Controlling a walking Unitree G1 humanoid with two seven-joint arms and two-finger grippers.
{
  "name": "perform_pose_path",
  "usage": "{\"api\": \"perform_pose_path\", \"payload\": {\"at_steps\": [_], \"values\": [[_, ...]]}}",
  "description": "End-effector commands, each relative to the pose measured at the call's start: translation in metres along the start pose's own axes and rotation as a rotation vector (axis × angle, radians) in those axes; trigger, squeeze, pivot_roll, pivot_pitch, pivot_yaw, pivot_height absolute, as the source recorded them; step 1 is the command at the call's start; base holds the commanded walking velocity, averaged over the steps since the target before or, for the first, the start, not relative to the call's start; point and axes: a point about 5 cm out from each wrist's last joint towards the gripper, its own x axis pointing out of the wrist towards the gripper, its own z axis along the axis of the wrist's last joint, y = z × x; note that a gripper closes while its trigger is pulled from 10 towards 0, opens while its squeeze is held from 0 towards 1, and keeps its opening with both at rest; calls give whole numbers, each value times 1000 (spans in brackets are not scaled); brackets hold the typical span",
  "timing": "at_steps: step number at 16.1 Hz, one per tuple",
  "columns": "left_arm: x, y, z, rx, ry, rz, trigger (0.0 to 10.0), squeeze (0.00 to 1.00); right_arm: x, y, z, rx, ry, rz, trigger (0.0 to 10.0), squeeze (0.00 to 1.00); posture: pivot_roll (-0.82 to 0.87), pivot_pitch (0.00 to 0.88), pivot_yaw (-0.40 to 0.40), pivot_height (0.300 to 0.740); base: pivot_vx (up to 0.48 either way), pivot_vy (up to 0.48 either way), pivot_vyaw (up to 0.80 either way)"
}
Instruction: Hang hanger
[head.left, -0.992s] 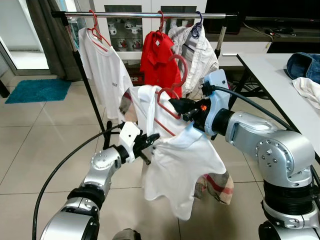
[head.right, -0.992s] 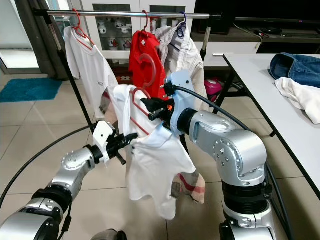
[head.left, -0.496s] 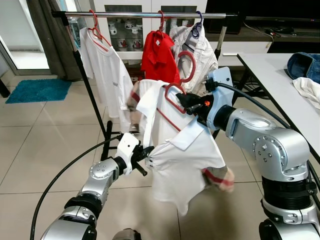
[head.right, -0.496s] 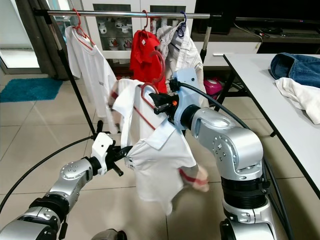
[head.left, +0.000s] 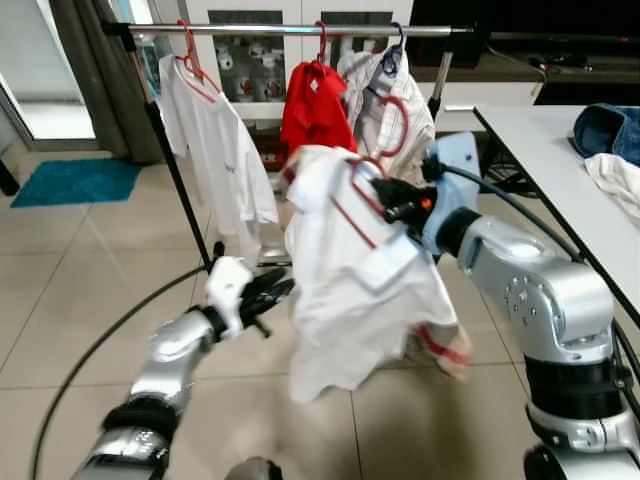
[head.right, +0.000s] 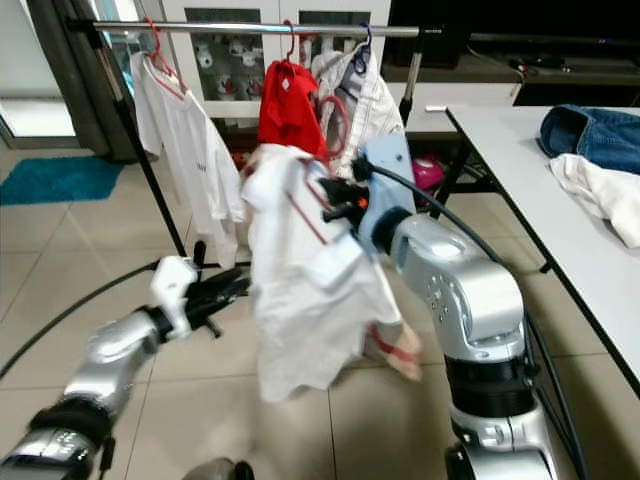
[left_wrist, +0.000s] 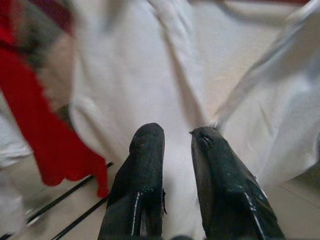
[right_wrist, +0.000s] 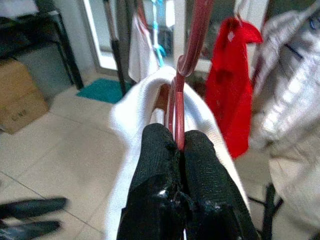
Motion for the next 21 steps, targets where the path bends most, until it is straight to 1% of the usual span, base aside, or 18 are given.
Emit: {"api": "perform_pose_path", "payload": {"at_steps": [1, 3, 5, 6, 7, 8, 9, 10, 11, 12, 13, 14, 15, 16, 17, 19, 21], "values": [[-3, 4, 7, 5, -30, 14, 10000, 1000, 0, -3, -3, -14, -8, -22, 0, 0, -74, 0, 48, 740, 0, 0, 0], [-11, 7, 19, -19, -94, 53, 10000, 1000, 1, -10, -18, -17, -9, -60, 0, 0, -65, 0, 57, 740, 0, 0, 0], [-13, 5, 23, -18, -99, 76, 10000, 1000, 3, -12, -27, -26, -16, -91, 0, 0, -65, 0, 50, 740, 0, 0, 0], [-15, 6, 30, -24, -109, 123, 10000, 812, 2, -12, -40, -10, 3, -107, 0, 0, -62, 0, 49, 740, 0, 0, 0], [-17, 7, 33, -9, -97, 157, 10000, 118, 0, -12, -47, 5, 17, -116, 0, 0, -55, 0, 52, 740, 0, 0, 0], [-21, 7, 40, 56, -101, 244, 10000, 0, -5, -12, -58, 62, 19, -156, 0, 0, -48, 0, 50, 740, 0, 0, 0], [-25, 9, 46, 40, -114, 352, 10000, 0, -11, -17, -66, 92, -4, -231, 3529, 0, -34, 0, 43, 740, 0, 0, 0], [-27, 10, 50, -2, -127, 412, 10000, 0, -16, -20, -73, 80, -6, -283, 10000, 0, -27, 0, 32, 740, 0, 0, 0], [-29, 12, 52, -21, -130, 448, 10000, 0, -18, -23, -79, 81, 15, -320, 10000, 0, -25, 0, 22, 740, 0, 0, 0], [-31, 13, 58, -49, -142, 487, 10000, 0, -21, -24, -90, 78, 38, -371, 10000, 0, -22, 0, 16, 740, 0, 0, 0], [-31, 11, 64, -57, -151, 488, 10000, 0, -23, -23, -97, 57, 28, -381, 10000, 0, -20, 0, 26, 740, 0, 0, 0], [-27, 7, 64, -65, -148, 472, 10000, 0, -22, -20, -100, 105, 7, -339, 10000, 0, -19, 0, 30, 740, 296, 0, 0], [-20, 3, 67, -67, -145, 459, 10000, 0, -19, -18, -101, 174, -20, -343, 10000, 0, -14, 0, 36, 740, 334, 0, 0], [-16, 1, 70, -65, -137, 455, 10000, 0, -17, -16, -100, 187, -30, -347, 10000, 0, -16, 0, 28, 740, 341, 0, 800], [-15, 0, 71, -61, -136, 457, 10000, 0, -16, -15, -99, 168, -25, -340, 10000, 0, -17, 0, 26, 740, 341, 0, 800], [-16, -2, 74, -68, -125, 464, 10000, 0, -14, -10, -97, 102, -10, -303, 10000, 0, -18, 0, 39, 740, 354, 0, 800], [-16, -6, 70, -72, -99, 455, 10000, 0, -14, -12, -98, 103, -27, -308, 10000, 0, -9, 0, 44, 740, 373, 0, 0]]}}
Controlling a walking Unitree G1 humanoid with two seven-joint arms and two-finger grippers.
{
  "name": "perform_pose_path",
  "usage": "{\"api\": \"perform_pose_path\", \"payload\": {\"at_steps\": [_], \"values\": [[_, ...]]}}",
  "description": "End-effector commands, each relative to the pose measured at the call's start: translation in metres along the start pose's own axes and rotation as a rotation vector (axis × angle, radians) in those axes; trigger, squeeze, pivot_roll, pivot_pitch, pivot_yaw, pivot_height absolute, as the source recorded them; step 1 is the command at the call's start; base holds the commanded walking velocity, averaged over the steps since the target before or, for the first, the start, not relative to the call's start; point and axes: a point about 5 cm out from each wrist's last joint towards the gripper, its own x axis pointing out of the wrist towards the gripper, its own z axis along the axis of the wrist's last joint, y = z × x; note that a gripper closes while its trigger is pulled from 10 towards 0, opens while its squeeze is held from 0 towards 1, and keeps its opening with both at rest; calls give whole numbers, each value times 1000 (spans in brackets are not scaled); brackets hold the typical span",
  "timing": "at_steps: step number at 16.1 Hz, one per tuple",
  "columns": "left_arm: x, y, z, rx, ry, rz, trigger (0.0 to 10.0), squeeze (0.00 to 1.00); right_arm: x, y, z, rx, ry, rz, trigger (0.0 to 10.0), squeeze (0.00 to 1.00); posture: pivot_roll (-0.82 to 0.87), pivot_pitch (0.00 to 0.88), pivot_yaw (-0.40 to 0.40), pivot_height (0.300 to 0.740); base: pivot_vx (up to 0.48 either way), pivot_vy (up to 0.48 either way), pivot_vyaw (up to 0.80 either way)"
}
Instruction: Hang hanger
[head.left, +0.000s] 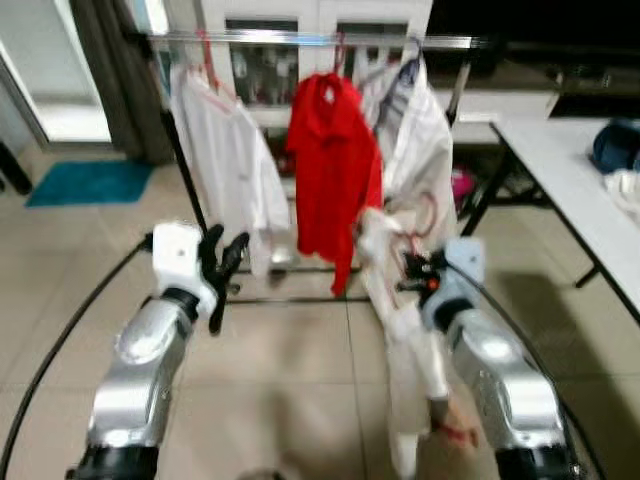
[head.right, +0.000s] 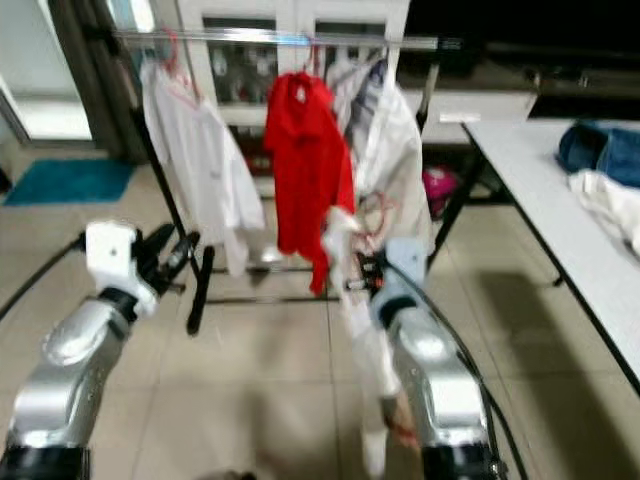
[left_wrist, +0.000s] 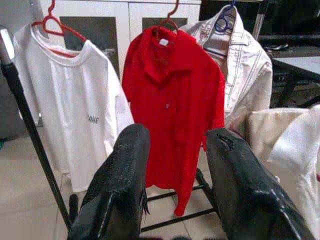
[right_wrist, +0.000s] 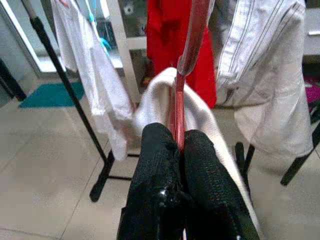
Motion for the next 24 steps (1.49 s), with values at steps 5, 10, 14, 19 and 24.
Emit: {"api": "perform_pose_path", "payload": {"at_steps": [5, 10, 14, 19, 24], "values": [[-10, 3, -5, 45, 39, 4, 10000, 0, -2, 1, 18, -54, -69, 126, 10000, 0, -3, 0, 33, 740, 374, 0, 0], [-12, 2, 0, 78, 40, -30, 10000, 0, -9, 4, 16, 3, -84, 157, 10000, 0, -2, 0, 45, 740, 376, 0, 479], [-8, -1, -1, 78, 41, -62, 10000, 0, -13, -1, 15, -19, -80, 160, 10000, 0, -4, 0, 67, 740, 373, 0, 0], [-6, 0, 1, 42, 35, -52, 10000, 0, -9, 0, 28, -71, -102, 184, 10000, 0, 0, 0, 82, 740, 376, 0, 0], [-9, 1, -2, 30, 37, -30, 10000, 0, -7, -4, 29, -101, -115, 138, 10000, 0, -4, 0, 61, 740, 377, 0, 0]]}}
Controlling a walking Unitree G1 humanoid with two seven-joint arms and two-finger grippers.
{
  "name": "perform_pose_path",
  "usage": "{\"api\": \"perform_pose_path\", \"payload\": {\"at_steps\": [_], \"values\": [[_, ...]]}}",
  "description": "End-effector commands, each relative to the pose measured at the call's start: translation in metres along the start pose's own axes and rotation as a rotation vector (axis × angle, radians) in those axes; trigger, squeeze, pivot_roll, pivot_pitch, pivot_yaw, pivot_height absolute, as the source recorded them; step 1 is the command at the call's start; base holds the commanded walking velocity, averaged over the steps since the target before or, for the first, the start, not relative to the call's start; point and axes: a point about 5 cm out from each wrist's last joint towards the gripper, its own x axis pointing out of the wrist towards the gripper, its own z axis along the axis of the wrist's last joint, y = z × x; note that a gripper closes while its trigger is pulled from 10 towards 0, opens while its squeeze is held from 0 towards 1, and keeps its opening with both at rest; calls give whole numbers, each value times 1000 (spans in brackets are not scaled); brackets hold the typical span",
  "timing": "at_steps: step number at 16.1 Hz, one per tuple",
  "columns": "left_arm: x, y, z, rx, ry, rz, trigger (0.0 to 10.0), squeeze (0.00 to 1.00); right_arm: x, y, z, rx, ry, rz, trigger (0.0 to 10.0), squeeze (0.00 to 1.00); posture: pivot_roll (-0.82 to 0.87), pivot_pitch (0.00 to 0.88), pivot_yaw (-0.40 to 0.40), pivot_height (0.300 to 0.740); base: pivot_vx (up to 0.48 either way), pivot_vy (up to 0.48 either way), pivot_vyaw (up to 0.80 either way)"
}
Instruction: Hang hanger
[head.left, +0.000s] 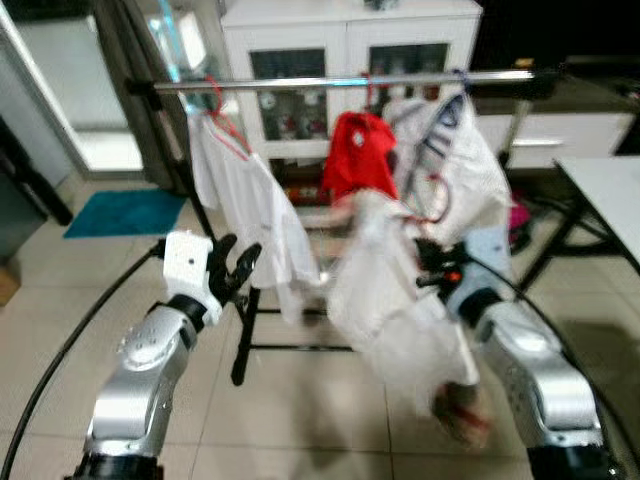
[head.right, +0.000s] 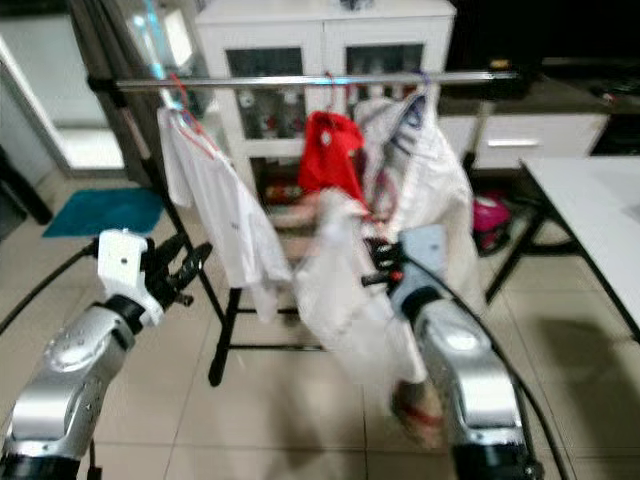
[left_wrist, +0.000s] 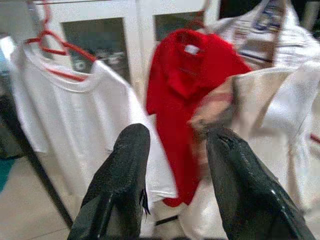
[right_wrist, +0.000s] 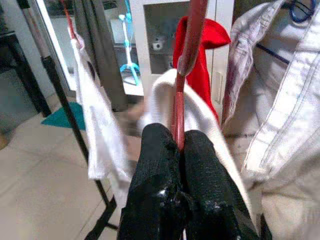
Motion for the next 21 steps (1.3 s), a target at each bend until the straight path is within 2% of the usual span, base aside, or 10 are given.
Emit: {"api": "perform_pose_path", "payload": {"at_steps": [1, 3, 5, 7, 10, 14, 17, 21], "values": [[-1, 5, 2, 22, -1, 21, 10000, 0, 7, 8, 8, 6, -46, 21, 10000, 0, -2, 0, 54, 740, 379, 0, 0], [-1, 6, 3, 29, -2, 23, 10000, 0, 10, 7, 12, 4, -55, 5, 10000, 0, -9, 0, 46, 740, 381, 0, 0], [-1, 9, 2, 34, 2, 30, 10000, 0, 10, 5, 16, -49, -67, 16, 10000, 0, -7, 0, 51, 740, 379, 0, 0], [1, 9, 5, 48, -1, 21, 10000, 0, 9, 1, 15, -28, -65, 10, 10000, 0, -4, 0, 54, 740, 381, 0, 0], [0, 11, 6, 59, 1, 18, 10000, 0, 10, 5, 16, -46, -67, 28, 10000, 0, -5, 0, 57, 740, 379, 0, 0], [3, 3, 6, 97, 11, -46, 10000, 0, 10, -1, 20, -74, -79, -37, 10000, 0, -10, 0, 56, 740, 380, 0, 138], [2, 9, 10, 127, 15, -73, 10000, 0, 12, -1, 29, -144, -109, -55, 10000, 0, -11, 0, 64, 740, 379, 0, 0], [4, 8, 15, 129, -2, -90, 10000, 0, 15, -1, 44, -108, -167, -59, 10000, 0, -14, 0, 54, 740, 379, 0, 0]]}}
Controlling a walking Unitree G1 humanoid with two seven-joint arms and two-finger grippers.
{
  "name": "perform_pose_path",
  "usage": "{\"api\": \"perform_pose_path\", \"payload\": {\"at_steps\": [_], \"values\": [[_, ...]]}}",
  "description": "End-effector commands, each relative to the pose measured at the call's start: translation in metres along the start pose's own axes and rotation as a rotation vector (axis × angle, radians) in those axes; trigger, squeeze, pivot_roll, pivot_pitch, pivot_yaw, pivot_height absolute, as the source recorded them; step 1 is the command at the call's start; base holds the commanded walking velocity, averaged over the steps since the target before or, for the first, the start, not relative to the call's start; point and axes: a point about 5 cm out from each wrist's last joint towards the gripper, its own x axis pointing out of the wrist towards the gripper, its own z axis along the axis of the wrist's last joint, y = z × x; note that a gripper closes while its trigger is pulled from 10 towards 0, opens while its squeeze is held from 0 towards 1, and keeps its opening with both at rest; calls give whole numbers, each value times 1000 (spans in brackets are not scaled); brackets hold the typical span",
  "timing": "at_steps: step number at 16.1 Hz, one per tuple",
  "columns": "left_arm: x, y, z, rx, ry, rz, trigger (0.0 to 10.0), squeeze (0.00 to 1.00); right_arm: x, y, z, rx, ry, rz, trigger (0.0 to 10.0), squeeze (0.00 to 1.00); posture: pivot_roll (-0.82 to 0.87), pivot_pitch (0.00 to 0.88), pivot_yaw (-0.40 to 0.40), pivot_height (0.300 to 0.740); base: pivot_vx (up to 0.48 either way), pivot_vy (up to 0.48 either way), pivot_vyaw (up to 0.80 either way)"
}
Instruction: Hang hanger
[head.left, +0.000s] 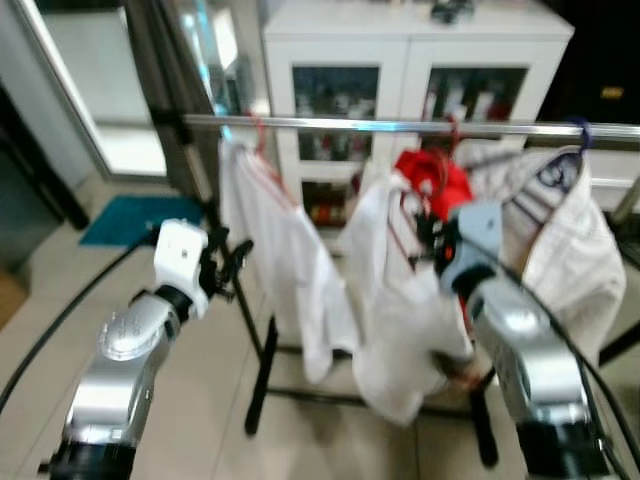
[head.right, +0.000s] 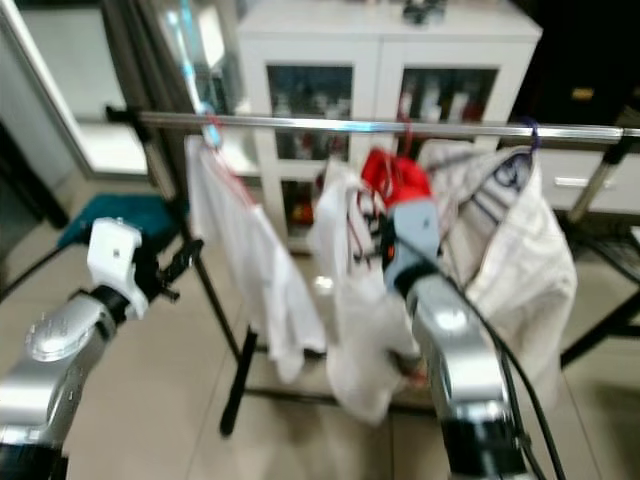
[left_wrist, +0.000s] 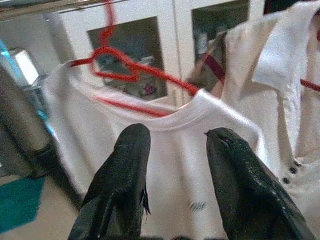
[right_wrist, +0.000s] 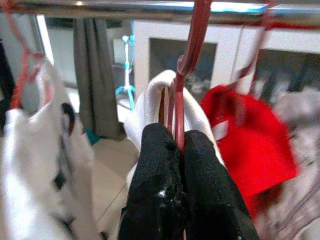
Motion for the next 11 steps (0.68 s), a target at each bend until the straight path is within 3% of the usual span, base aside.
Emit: {"api": "perform_pose_path", "payload": {"at_steps": [1, 3, 6, 8, 11], "values": [[2, -4, 6, 12, -23, -26, 10000, 0, 2, 0, 18, -4, -85, 15, 10000, 0, -12, 0, 57, 740, 379, 0, 0], [3, -7, 5, 32, -20, -55, 10000, 0, 4, 2, 21, -29, -97, 28, 10000, 0, -7, 0, 57, 740, 358, 0, 0], [1, -5, 19, 1, -86, -129, 10000, 0, 14, 9, 29, -33, -98, 63, 10000, 0, -1, 0, 36, 740, 0, 0, 0], [-4, -4, 25, 20, -92, -217, 10000, 0, 23, 18, 26, -77, -26, 124, 10000, 0, -2, 0, 47, 740, 0, 0, 0], [-7, -2, 30, 36, -71, -313, 10000, 0, 42, 20, 22, -32, 67, 81, 10000, 0, 6, 0, 39, 740, 0, 0, 0]]}}
